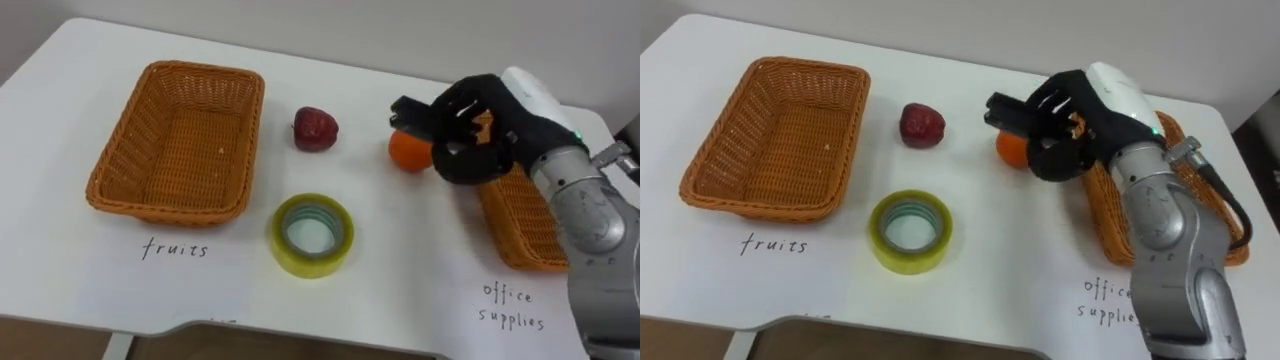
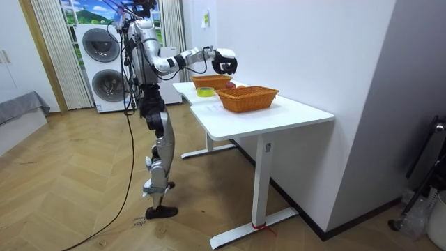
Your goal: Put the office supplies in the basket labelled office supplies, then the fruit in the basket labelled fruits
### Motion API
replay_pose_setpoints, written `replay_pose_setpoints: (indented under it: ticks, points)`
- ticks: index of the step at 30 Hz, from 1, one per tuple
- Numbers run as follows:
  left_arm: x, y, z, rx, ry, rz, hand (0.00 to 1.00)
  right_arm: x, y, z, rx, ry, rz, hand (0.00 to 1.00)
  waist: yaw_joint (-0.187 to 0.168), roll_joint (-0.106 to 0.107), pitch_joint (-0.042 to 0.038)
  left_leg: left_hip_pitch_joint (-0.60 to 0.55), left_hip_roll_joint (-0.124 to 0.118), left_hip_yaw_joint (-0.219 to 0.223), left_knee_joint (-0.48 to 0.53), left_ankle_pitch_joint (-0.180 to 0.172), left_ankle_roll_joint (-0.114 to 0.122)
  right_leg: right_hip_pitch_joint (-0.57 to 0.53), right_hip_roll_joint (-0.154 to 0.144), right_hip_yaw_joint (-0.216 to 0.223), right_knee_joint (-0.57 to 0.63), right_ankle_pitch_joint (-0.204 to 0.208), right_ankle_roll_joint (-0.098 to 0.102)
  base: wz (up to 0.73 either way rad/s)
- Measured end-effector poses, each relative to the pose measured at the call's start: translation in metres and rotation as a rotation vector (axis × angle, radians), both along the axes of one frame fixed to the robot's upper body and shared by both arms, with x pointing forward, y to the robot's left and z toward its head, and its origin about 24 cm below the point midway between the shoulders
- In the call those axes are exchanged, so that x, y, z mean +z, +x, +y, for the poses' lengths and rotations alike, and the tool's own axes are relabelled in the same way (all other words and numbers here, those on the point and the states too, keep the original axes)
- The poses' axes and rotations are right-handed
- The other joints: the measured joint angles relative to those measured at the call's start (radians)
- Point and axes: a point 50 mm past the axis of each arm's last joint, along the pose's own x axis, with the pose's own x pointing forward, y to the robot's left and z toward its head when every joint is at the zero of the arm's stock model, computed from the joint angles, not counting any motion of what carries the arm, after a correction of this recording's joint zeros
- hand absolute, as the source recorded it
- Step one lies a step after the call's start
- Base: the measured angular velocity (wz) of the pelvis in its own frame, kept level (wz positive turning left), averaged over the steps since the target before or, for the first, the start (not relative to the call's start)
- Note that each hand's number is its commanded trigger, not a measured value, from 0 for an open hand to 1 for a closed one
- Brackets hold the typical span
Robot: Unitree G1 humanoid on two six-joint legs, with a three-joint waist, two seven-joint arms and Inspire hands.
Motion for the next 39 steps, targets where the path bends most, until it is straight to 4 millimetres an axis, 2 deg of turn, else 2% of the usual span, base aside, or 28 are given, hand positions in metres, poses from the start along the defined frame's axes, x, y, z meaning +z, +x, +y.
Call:
replay_pose_setpoints:
  ticks: [6,10,12,17,19,23,33,39]
  points:
    - [0.0,-0.003,0.001,0.022,0.002,0.001,0.0,0.007,-0.002,-0.012,-0.061,0.058,-0.096,1.0,-0.021,0.0,0.0096,0.003,0.0,0.002,0.003,0.0,0.0,-0.001,0.0,0.001,0.0,0.0,0.0,-0.03]
    - [0.0,-0.005,0.001,0.032,0.003,0.002,0.0,0.013,-0.003,-0.021,-0.088,0.041,-0.128,1.0,-0.027,0.002,0.0111,-0.001,0.001,0.003,0.006,0.0,0.0,-0.004,0.0,0.001,0.0,0.0,0.0,-0.01]
    - [0.0,-0.007,0.001,0.035,0.002,0.008,0.0,0.014,-0.004,-0.027,-0.118,0.036,-0.145,1.0,-0.031,0.007,0.0145,-0.003,0.002,0.003,0.01,-0.001,-0.001,-0.002,0.001,0.001,0.001,0.0,0.0,0.0]
    - [-0.001,-0.017,0.0,0.046,-0.003,0.044,0.0,0.006,-0.003,-0.031,-0.144,0.038,-0.121,1.0,-0.036,0.015,0.0042,-0.002,0.002,0.003,0.014,-0.001,-0.001,-0.003,0.001,0.001,0.002,0.0,0.0,0.0]
    - [-0.001,-0.02,-0.001,0.048,-0.004,0.055,0.0,0.005,-0.003,-0.032,-0.146,0.04,-0.118,1.0,-0.04,0.019,0.0034,-0.003,0.002,0.003,0.016,-0.001,-0.001,-0.004,0.0,0.0,0.003,0.0,0.0,0.0]
    - [-0.002,-0.023,-0.001,0.031,0.002,0.076,0.0,-0.007,0.0,-0.042,-0.186,0.059,-0.089,1.0,-0.042,0.023,0.001,-0.006,0.002,-0.002,0.018,0.0,-0.001,-0.002,0.0,-0.009,0.002,0.0,0.0,0.04]
    - [-0.002,-0.016,-0.003,0.037,-0.01,0.049,0.0,-0.061,0.0,-0.066,-0.304,0.117,0.098,1.0,-0.044,0.036,-0.0008,-0.004,0.001,-0.001,0.017,0.0,0.0,-0.001,-0.001,-0.006,0.002,0.0,0.0,0.0]
    - [-0.002,-0.018,-0.003,0.033,-0.01,0.053,0.0,-0.067,-0.001,-0.069,-0.33,0.115,0.106,1.0,-0.043,0.033,0.0019,-0.01,0.001,0.0,0.016,0.0,0.0,-0.002,-0.001,-0.005,0.003,0.0,0.0,-0.01]
